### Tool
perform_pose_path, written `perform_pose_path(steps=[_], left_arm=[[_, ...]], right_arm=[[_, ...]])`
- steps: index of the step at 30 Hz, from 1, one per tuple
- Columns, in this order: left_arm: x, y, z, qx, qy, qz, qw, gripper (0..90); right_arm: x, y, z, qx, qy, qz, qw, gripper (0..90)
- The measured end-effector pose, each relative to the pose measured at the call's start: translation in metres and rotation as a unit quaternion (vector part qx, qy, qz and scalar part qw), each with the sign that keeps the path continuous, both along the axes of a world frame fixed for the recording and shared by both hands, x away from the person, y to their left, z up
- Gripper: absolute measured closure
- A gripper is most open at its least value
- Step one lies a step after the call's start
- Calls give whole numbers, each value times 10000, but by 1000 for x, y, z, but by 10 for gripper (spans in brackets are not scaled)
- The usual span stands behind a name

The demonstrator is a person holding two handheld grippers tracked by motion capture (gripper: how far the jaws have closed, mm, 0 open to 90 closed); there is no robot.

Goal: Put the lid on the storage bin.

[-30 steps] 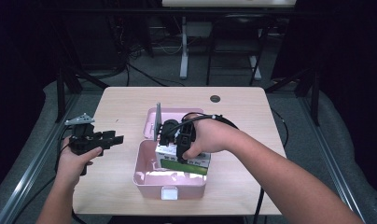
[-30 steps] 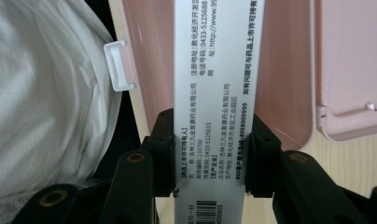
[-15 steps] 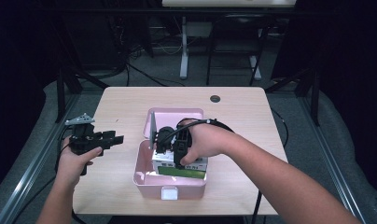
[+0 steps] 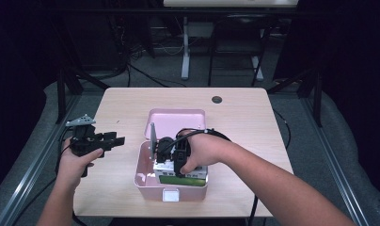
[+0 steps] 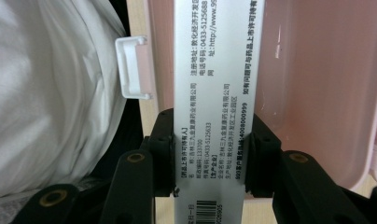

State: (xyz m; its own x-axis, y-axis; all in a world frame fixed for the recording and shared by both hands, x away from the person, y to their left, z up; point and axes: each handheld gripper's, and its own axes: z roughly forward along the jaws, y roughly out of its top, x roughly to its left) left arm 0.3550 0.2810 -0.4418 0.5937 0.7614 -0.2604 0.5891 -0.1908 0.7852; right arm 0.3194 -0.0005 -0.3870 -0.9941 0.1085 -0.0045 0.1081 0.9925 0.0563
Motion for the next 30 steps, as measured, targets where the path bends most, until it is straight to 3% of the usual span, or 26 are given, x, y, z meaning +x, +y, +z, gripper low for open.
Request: perform_pose_path(steps=[30], left_arm=[[1,0,-1,23,19,-1,10000,472]], right_arm=[[13,-3,-69,-26,319,36,9995,614]])
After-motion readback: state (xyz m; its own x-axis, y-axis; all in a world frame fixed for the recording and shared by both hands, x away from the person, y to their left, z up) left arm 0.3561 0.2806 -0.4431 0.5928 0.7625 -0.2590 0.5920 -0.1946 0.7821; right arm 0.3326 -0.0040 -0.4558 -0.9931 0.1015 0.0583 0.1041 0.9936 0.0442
